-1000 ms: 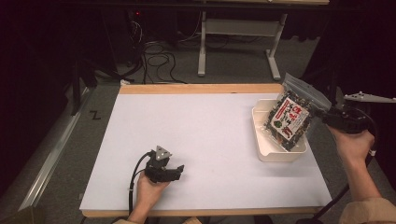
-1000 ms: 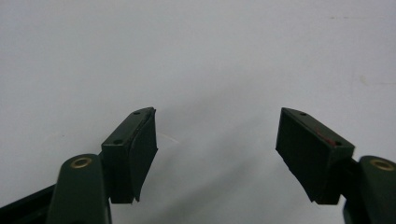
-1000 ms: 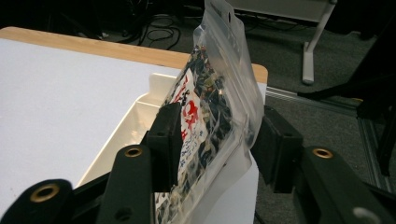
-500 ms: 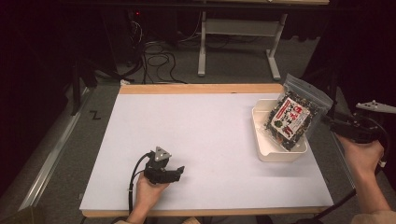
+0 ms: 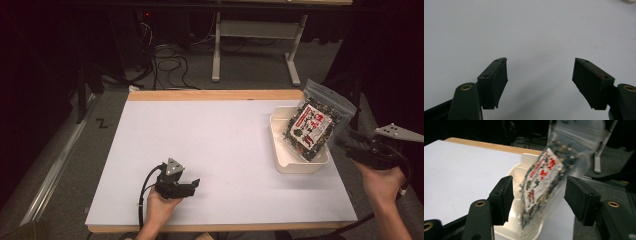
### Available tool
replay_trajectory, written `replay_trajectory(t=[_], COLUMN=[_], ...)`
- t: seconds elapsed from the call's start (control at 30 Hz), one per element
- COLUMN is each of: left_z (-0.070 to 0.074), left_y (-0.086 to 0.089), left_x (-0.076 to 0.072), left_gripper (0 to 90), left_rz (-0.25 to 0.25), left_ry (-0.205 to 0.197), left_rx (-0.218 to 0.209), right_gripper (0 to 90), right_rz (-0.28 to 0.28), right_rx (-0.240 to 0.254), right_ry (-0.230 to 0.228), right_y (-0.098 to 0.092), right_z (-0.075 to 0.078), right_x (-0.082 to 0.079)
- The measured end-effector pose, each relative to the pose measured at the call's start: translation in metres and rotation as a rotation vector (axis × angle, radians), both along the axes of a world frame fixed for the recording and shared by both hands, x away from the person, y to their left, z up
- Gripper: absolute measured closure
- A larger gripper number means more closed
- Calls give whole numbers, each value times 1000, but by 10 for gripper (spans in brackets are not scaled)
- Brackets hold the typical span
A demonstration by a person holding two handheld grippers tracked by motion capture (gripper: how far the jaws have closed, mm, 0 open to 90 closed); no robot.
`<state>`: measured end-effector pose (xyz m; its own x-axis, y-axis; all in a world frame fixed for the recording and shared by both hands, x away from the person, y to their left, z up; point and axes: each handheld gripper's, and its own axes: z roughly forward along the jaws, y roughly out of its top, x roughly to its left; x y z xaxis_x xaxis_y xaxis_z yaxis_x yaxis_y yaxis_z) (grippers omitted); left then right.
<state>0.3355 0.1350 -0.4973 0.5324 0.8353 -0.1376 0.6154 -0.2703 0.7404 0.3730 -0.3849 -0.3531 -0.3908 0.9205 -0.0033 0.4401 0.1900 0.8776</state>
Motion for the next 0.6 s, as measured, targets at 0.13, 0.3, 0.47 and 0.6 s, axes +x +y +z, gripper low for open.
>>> replay_trajectory(t=[0.13,0.3,0.47,0.6], left_z=[0,-2,-1,-1], left_y=[-1,2,3,3], left_x=[0,0,1,0], left_gripper=[287,287,288,288], left_rz=[-4,4,14,10], left_ry=[-3,4,-3,-7], left_rx=[-2,-2,-7,1], right_gripper=[394,387,383,381], right_rz=[43,80,118,137], right_rx=[-6,26,34,50], right_ry=[-9,-25,-16,-12], right_y=[10,20,31,37], right_z=[-2,-4,-6,-7], right_x=[-6,-12,-15,-18])
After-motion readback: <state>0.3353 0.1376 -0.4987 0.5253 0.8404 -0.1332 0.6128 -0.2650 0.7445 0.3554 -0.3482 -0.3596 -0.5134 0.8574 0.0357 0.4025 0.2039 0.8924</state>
